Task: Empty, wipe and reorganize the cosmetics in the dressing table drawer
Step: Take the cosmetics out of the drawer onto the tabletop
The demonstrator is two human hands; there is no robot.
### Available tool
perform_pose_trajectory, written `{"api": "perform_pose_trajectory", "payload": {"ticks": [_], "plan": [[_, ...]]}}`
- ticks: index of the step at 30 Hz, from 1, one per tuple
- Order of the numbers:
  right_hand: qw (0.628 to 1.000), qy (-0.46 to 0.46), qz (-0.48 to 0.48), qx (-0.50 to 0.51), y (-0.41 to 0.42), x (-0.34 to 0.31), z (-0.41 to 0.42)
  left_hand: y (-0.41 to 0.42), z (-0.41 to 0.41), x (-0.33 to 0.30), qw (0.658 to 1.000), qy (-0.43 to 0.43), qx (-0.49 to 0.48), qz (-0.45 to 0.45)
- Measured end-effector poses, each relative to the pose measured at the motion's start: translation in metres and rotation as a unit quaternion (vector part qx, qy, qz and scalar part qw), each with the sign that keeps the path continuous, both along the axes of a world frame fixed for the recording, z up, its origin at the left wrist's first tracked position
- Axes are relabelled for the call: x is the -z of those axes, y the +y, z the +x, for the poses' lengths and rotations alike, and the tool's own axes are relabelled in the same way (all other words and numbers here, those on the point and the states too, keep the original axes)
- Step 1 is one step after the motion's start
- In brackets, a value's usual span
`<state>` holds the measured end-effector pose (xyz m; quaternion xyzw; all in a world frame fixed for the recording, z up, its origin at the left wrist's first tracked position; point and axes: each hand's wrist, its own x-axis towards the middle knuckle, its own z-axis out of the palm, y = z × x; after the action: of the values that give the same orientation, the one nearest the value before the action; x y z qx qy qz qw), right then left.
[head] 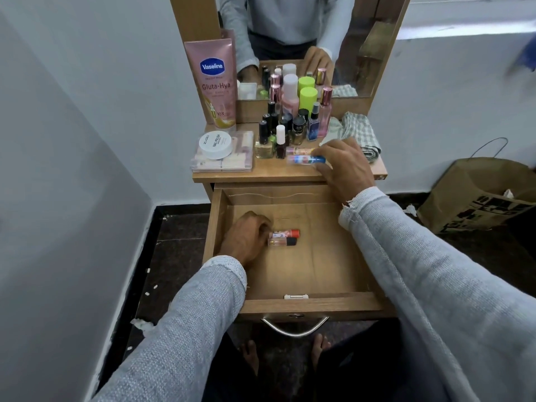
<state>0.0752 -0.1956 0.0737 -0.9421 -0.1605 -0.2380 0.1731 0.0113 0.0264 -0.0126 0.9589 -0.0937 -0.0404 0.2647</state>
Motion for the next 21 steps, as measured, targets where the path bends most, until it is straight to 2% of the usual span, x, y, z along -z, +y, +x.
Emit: {"api": "perform_pose_trajectory", "payload": {"ticks": [8, 15, 21], "plan": [[1.0, 0.008, 0.004, 0.022, 0.009, 0.003, 0.01, -0.002, 0.001, -0.003, 0.999, 0.003, 0.044, 0.007], [0.999, 0.01, 0.041, 0.017, 0.006, 0.004, 0.0, -0.003, 0.003, -0.003, 0.999, 0.011, 0.045, -0.018], [0.998, -0.004, 0.067, 0.004, 0.002, 0.023, -0.039, 0.002, 0.007, -0.002, 0.995, -0.011, 0.02, -0.101]]}}
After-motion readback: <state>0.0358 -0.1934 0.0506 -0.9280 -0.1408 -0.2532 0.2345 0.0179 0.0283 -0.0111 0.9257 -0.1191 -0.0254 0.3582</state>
